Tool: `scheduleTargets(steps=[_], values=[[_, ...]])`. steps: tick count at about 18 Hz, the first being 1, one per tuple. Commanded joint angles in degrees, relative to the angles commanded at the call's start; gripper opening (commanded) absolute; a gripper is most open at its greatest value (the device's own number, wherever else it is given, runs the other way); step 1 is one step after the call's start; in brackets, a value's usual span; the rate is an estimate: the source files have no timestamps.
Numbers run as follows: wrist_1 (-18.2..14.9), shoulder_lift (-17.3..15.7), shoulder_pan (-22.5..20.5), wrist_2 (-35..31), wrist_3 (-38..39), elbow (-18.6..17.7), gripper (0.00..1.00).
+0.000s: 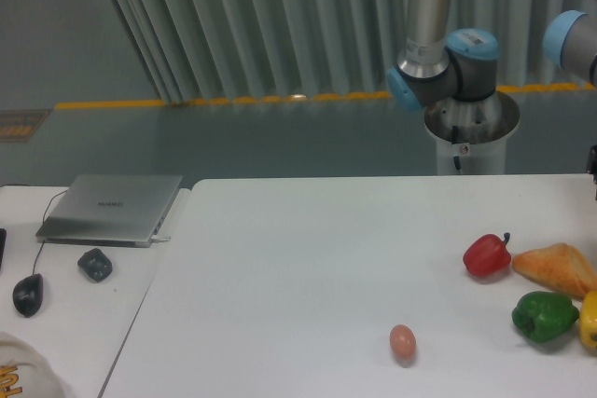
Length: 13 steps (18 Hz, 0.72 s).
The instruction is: Place the triangular bread in the basket
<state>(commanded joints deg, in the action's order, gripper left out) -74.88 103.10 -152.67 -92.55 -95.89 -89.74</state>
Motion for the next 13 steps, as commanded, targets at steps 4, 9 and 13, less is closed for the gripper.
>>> scheduleTargets(steps=[4,9,13], values=[[0.0,-0.2,0.0,-0.1,0.0,0.0,1.00],[-0.2,-0.4,0.1,0.4,0.0,-0.1,1.00],[0.0,-0.4,0.0,0.4,0.0,-0.6,1.00]])
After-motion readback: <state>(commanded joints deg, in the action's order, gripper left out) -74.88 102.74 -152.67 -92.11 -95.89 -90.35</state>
